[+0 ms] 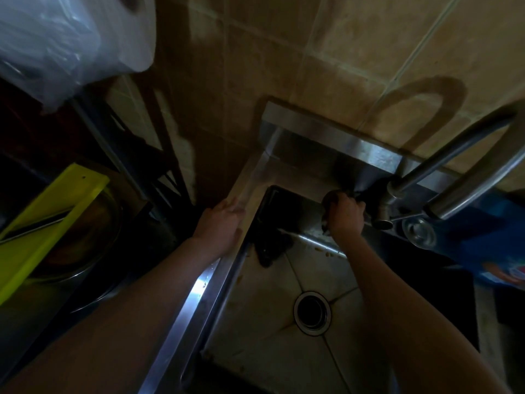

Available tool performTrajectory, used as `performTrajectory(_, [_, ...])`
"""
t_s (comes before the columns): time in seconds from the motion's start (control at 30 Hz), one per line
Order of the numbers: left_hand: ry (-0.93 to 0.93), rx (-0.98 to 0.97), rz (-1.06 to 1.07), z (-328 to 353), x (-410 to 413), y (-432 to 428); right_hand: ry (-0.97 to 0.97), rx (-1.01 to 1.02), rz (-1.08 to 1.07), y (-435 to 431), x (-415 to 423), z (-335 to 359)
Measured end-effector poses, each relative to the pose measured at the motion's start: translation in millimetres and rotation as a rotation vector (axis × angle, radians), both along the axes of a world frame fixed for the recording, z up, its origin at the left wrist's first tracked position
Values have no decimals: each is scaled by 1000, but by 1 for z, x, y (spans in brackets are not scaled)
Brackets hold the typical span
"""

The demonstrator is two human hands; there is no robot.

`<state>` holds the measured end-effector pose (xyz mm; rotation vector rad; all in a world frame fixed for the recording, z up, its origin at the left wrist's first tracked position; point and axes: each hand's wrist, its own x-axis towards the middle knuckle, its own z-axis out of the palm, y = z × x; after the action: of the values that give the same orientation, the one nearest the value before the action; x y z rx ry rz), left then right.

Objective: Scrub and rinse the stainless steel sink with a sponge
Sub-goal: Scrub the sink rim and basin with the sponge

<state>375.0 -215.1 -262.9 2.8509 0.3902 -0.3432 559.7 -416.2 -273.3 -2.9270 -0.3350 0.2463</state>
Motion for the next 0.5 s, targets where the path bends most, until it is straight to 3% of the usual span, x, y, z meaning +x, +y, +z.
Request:
performTrajectory(0.17, [-12, 9, -5, -3, -2, 1, -45, -16, 86, 17, 9, -4])
performTrajectory(0.3, [-50, 14, -13, -7, -3, 2, -39, 112, 118, 38, 5, -3])
performTrajectory(0.5, [-47, 20, -27, -13, -4, 4, -42, 52, 341, 70, -1, -2])
